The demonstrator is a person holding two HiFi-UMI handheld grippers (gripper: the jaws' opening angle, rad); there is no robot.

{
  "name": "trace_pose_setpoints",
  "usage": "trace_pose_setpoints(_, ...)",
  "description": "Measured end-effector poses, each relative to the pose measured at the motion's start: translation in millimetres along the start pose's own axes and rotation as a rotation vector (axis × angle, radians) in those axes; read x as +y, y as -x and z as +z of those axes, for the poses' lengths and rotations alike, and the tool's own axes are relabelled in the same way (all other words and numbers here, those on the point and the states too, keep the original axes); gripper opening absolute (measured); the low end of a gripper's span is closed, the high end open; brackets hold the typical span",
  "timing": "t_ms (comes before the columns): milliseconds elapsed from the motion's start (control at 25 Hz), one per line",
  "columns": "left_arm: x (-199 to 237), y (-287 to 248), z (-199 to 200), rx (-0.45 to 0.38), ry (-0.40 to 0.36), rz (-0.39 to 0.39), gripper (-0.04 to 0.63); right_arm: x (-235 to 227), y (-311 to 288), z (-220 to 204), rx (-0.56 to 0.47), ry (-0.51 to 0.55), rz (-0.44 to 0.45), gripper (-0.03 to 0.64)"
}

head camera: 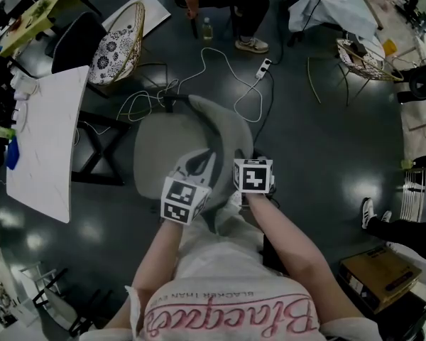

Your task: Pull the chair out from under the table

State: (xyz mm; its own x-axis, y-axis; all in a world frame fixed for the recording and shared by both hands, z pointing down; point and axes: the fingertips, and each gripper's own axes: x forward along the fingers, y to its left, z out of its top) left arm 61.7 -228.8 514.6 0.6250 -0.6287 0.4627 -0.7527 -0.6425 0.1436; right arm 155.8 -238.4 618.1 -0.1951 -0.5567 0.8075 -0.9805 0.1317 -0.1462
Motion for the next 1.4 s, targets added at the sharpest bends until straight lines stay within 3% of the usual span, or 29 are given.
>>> trace_pose_setpoints(200, 2, 19, 0, -0.018, 0.011, -0.007, 0.005, 5, 27, 13, -0.059, 0.036, -0.029, 0.140)
trace_pose_setpoints(360, -1, 39, 5, -0.050, -0.005, -0.052, 0.005, 14, 65, 38, -0.194, 0.067, -0.048, 0.100)
trace_pose_setpoints(520, -9, 59, 12, -0.081, -0.048, -0.123, 0.005, 46, 105, 57, -0.326, 0.125, 0.013, 0.040)
trace_pose_setpoints(680, -15, 83, 29, -0.138, -0.077, -0.146, 0.005, 84, 156, 69, -0.492, 0.254, 0.072, 0.005)
trace_pose_setpoints(920, -24, 122, 57, -0.233, -0.148, -0.143, 0.005, 126, 216, 69, -0.641, 0.308, 0.121, 0.005)
trace_pose_setpoints(1400, -76, 170, 102, -0.380, -0.233, -0.077, 0.005, 149, 289, 62, -0.772, 0.384, 0.183, 0.005)
